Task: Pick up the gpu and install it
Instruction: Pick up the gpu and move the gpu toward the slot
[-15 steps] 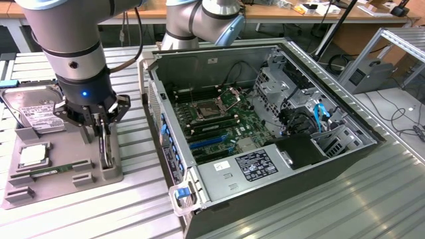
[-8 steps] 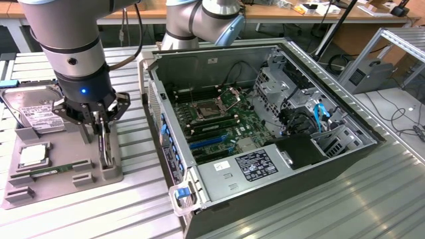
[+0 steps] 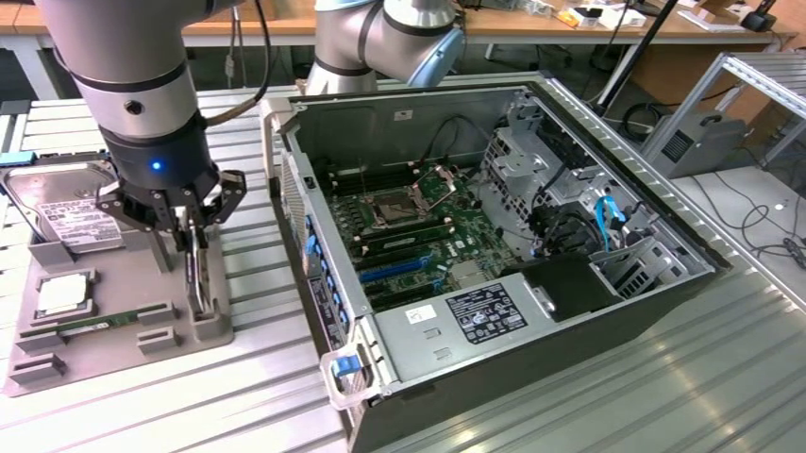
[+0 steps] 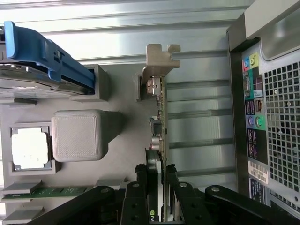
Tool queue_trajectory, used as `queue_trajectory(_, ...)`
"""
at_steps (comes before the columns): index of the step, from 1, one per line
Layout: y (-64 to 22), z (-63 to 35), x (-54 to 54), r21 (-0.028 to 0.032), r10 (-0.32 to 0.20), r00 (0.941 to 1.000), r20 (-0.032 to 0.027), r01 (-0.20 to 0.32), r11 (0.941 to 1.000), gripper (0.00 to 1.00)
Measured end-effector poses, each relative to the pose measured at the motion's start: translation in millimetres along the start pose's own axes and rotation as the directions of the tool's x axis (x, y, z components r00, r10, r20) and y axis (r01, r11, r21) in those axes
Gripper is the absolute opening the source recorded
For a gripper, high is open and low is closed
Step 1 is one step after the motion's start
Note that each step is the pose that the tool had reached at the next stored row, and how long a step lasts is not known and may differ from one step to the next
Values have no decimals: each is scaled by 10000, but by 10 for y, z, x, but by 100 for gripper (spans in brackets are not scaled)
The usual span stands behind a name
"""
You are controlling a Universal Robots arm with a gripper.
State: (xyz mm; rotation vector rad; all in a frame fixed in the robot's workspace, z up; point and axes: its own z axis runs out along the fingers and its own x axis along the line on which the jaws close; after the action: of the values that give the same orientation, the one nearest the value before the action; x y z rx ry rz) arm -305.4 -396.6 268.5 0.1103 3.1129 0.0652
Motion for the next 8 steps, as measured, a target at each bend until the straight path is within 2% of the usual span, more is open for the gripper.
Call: queue_trajectory(8,4,-85,-2,-1,0,10000,-1,0,10000,27)
